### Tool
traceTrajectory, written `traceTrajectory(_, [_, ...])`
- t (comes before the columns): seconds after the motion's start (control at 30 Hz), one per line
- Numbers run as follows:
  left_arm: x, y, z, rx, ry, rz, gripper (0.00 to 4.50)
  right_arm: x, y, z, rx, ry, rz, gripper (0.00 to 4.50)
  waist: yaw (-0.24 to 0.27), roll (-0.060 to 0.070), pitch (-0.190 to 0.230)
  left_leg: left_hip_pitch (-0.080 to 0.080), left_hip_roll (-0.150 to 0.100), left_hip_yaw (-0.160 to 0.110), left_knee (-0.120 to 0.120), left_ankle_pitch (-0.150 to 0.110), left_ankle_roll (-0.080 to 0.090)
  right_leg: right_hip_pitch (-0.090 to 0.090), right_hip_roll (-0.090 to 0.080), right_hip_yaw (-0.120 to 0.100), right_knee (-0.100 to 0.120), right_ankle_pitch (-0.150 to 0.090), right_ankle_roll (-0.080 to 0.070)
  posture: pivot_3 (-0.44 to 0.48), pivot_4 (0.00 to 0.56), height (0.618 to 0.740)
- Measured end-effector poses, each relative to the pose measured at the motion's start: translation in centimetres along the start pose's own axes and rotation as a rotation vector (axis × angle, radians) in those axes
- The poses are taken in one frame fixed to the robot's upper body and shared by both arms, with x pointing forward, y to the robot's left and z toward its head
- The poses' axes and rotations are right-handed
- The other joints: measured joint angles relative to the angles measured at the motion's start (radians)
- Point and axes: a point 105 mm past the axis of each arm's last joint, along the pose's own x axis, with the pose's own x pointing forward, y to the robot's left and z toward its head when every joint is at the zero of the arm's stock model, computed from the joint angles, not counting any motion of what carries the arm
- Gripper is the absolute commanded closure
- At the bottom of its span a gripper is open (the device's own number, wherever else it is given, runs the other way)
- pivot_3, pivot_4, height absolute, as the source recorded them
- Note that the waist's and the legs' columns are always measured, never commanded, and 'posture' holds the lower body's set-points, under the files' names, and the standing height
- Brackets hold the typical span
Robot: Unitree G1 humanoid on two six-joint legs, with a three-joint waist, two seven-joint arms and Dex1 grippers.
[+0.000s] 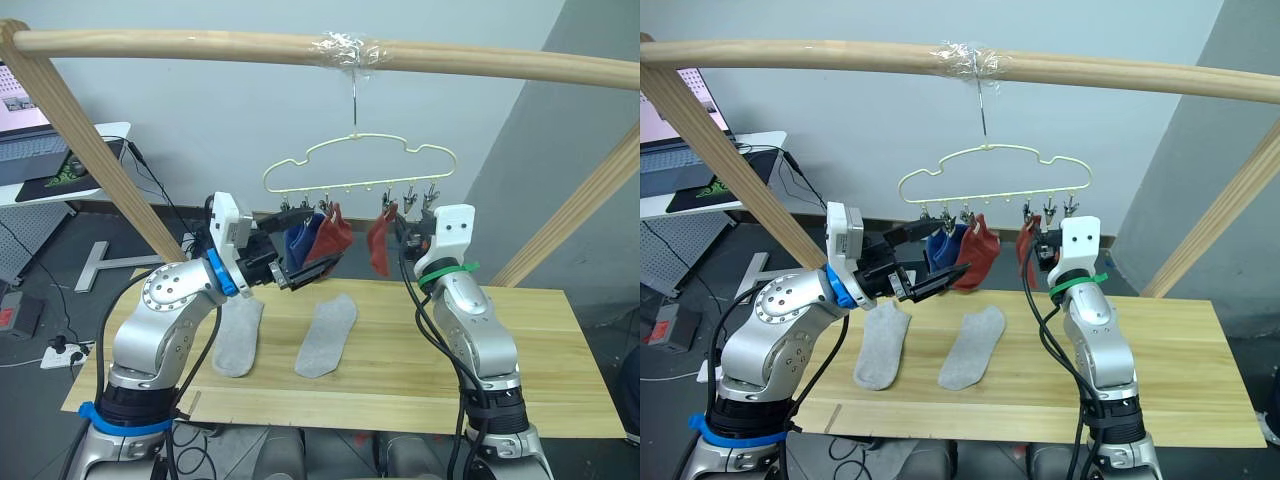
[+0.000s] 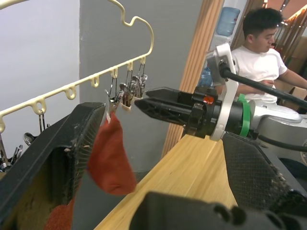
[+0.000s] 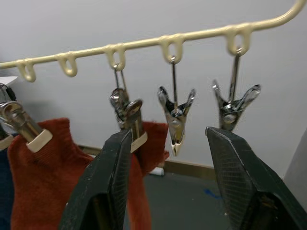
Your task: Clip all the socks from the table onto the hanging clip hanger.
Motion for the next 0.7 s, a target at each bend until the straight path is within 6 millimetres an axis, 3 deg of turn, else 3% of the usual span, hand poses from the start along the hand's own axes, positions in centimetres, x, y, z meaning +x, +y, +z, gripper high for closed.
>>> traceTrajectory(0.07, [0.0, 0.0, 0.0, -0.001, -0.001, -0.002, 0.00, 0.4, 0.1, 0.0, 0.000, 0.004, -0.002, 2.88, 0.000, 0.000, 0.000, 0.000, 0.000, 0.000, 0.000, 0.000, 0.000, 0.000, 0.000, 0.000, 0.000, 0.000, 0.000, 0.189, 0.129, 0.740])
traceTrajectory(0.7, [0.0, -0.1, -0.2, -0.006, 0.004, -0.007, 0.00, 2.6, 0.9, -0.1, 0.005, 0.031, 0.010, 2.88, 0.000, 0.000, 0.000, 0.000, 0.000, 0.000, 0.000, 0.000, 0.000, 0.000, 0.000, 0.000, 0.000, 0.000, 0.000, 0.200, 0.143, 0.740])
